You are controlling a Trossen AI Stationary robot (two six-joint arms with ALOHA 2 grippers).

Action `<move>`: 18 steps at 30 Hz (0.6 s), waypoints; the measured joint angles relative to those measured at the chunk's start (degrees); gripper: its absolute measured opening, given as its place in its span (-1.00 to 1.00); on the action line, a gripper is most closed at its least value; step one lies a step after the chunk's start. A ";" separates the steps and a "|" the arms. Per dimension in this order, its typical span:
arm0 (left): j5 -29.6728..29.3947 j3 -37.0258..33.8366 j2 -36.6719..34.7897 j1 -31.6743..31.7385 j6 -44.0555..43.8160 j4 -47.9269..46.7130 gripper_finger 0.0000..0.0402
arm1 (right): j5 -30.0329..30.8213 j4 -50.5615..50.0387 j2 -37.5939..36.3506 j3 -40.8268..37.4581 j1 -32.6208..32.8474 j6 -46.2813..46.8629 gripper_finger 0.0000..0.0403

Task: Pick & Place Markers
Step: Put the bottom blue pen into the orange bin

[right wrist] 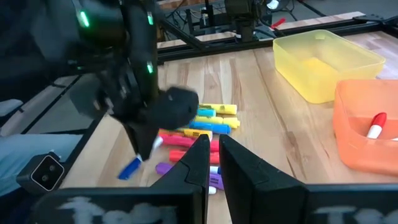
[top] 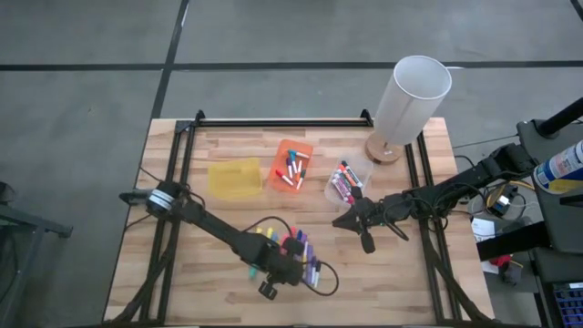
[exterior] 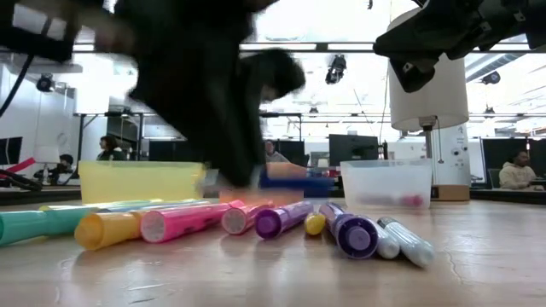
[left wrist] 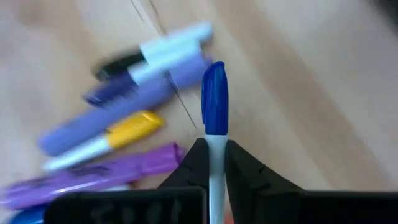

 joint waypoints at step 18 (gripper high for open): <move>-19.43 1.67 -21.76 1.52 0.74 -8.91 -0.90 | -0.02 0.02 0.00 -0.02 0.00 0.00 -0.84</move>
